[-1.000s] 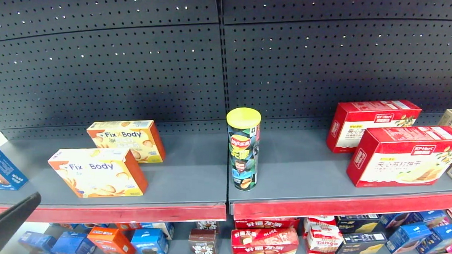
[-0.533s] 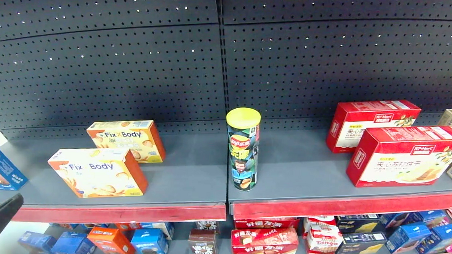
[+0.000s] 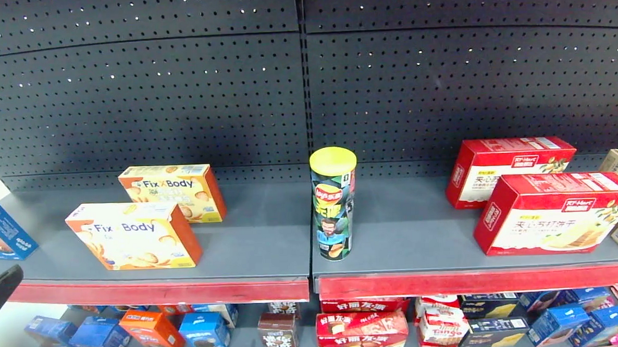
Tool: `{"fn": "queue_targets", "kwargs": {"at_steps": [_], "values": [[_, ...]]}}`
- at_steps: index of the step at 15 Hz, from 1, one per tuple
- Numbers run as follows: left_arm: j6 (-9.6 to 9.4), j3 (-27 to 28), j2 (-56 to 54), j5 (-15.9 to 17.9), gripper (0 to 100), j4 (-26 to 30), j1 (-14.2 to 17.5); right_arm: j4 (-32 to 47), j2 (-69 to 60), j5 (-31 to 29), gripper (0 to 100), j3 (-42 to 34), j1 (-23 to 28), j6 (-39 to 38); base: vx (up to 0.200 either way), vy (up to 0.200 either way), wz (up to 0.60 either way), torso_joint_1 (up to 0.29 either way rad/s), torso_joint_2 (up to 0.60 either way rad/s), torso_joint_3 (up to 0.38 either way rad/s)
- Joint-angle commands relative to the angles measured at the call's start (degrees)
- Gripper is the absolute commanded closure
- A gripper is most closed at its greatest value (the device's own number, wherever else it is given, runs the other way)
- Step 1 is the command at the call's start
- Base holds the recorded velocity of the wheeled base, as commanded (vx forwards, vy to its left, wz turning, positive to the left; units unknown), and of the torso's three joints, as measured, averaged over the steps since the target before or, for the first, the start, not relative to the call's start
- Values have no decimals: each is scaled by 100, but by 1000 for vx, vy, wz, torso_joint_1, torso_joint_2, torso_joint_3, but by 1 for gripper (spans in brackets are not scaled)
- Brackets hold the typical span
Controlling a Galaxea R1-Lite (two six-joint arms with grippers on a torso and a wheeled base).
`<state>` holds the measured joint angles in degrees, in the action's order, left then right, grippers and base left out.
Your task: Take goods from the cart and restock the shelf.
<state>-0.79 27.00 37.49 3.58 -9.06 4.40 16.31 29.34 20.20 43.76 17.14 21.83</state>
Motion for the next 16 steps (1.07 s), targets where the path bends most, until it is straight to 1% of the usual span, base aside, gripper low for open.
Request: {"fn": "queue_targets", "kwargs": {"at_steps": [1, 4, 6, 7, 8, 10, 11, 12, 15, 16], "values": [[0, -2, -4, 2, 0, 0, 70, -31, 239, 10, 100, -131, -141, 14, 0, 0, 0, 0, 0, 0], [0, 7, -4, 11, 0, 0, 96, -40, 423, 28, 100, -149, -202, 14, 0, 0, 0, 0, 0, 0], [0, -55, -13, 11, 0, 0, 96, -84, 397, 28, 100, -228, -536, 23, 0, 0, 0, 141, -256, -146], [0, -169, -48, 2, 0, 0, 105, -251, 362, 28, 100, -351, -747, 32, 0, 0, 0, 159, -339, -173], [0, -266, -128, 2, 0, 0, 105, -348, 362, 28, 100, -439, -853, 49, 0, 0, 0, 46, -90, -51], [0, -354, -198, 2, 0, 0, 105, -348, 397, 28, 100, -465, -905, 260, 0, 0, 0, 11, -30, -13], [0, -397, -242, 11, 0, 0, 105, -348, 493, 28, 100, -536, -1072, 462, 0, 0, 0, 0, 0, 0], [0, -415, -259, 11, 0, 0, 105, -365, 546, 19, 100, -580, -1160, 506, 0, 0, 0, 0, 0, 0], [0, -397, -268, 2, 0, 0, 105, -462, 546, 37, 100, -685, -1362, 207, 0, 0, 0, 0, 0, 0], [0, -389, -268, 2, 0, 0, 105, -462, 520, 37, 100, -720, -1635, 242, 0, 0, 0, 0, 0, 0]]}}
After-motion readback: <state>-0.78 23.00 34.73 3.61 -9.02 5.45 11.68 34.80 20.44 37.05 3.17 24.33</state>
